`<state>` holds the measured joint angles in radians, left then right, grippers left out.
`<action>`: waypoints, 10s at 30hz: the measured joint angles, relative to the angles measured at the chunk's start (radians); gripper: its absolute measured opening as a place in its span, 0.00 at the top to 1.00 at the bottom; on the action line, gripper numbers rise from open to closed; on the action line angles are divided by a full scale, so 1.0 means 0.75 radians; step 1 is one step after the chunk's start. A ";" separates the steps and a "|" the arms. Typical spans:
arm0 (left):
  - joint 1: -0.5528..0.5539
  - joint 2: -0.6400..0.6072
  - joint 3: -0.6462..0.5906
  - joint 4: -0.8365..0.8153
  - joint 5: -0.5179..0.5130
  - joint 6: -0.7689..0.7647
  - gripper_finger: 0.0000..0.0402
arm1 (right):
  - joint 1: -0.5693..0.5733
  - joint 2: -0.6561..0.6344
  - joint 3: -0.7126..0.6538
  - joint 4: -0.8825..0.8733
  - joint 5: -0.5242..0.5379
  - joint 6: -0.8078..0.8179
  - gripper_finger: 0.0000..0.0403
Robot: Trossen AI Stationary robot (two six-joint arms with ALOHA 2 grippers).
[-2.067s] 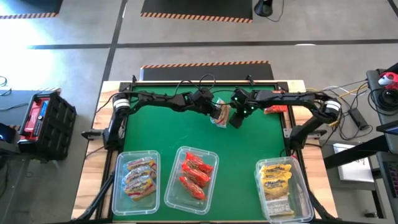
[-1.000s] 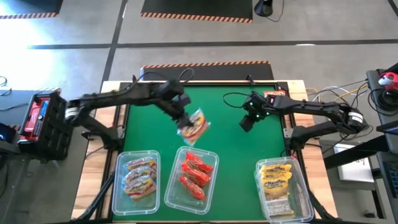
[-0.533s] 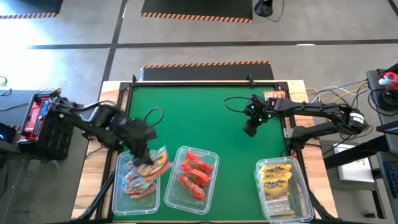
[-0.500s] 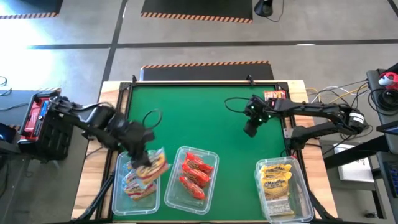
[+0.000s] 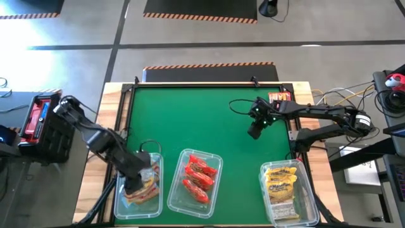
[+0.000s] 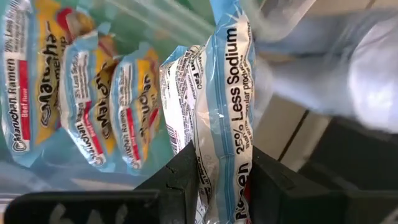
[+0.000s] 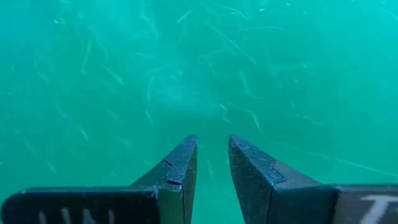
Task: Sort Maruchan noodles
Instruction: Put the blue noodle pack into the left transparent bin, then put the orange noodle pack into the middle transparent bin
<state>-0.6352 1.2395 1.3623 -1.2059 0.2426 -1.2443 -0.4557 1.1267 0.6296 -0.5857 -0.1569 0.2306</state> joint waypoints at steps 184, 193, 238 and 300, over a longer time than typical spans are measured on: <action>1.625 0.253 0.318 0.714 -0.516 1.634 0.61 | -0.293 0.860 1.101 -0.763 0.467 0.383 0.83; 1.625 0.253 0.317 0.714 -0.517 1.661 0.61 | -0.301 0.955 0.982 -0.864 0.545 0.566 0.83; 1.612 0.265 -0.211 0.958 -0.104 1.493 0.61 | 0.163 0.963 1.074 -0.470 0.093 0.220 0.83; 1.345 0.651 -0.389 1.577 0.026 0.870 0.61 | 0.180 0.624 0.278 0.466 0.144 0.539 0.83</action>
<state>0.3737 1.7277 1.0706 -0.0228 0.2618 -0.5917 -0.3206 1.5948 0.8383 -0.2366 -0.0487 0.6347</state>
